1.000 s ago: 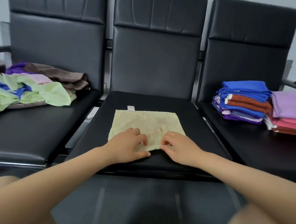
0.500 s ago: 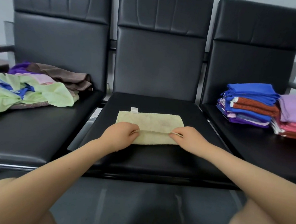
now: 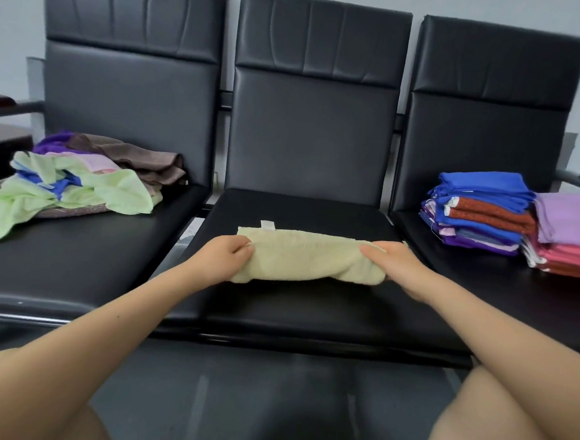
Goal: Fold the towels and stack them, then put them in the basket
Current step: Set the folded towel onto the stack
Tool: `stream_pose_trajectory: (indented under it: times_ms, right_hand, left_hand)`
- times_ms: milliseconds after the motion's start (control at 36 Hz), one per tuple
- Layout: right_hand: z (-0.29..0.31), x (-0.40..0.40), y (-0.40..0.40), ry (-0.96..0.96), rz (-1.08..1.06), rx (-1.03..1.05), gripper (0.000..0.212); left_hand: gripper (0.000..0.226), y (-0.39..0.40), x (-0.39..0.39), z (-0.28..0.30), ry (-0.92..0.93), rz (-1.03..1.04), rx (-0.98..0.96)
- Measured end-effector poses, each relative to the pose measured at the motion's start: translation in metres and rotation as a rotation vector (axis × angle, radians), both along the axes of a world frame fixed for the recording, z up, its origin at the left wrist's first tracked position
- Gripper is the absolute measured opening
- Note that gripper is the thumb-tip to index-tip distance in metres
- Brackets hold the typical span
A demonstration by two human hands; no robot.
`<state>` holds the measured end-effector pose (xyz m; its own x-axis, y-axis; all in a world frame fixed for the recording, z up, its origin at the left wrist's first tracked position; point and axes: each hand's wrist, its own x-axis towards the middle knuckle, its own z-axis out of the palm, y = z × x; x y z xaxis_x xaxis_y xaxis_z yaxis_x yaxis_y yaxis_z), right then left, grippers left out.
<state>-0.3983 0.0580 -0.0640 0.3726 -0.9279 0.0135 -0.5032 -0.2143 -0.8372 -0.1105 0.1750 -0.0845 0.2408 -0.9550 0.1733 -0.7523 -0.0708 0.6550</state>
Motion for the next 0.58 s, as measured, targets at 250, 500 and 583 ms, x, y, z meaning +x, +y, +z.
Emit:
stream_pose_trajectory:
  times_ms: [250, 500, 583]
  right_hand:
    - [-0.003, -0.006, 0.006, 0.182, 0.059, 0.087, 0.034]
    - [-0.006, 0.001, -0.015, 0.172, -0.059, -0.023, 0.032]
    - [-0.007, 0.003, -0.022, 0.213, -0.127, -0.007, 0.03]
  left_hand:
    - [0.031, -0.001, -0.006, -0.01, -0.093, -0.029, 0.062]
    - [0.024, -0.038, -0.008, 0.003, -0.193, 0.029, -0.001]
    - [0.023, -0.054, -0.015, 0.005, -0.203, 0.021, -0.015]
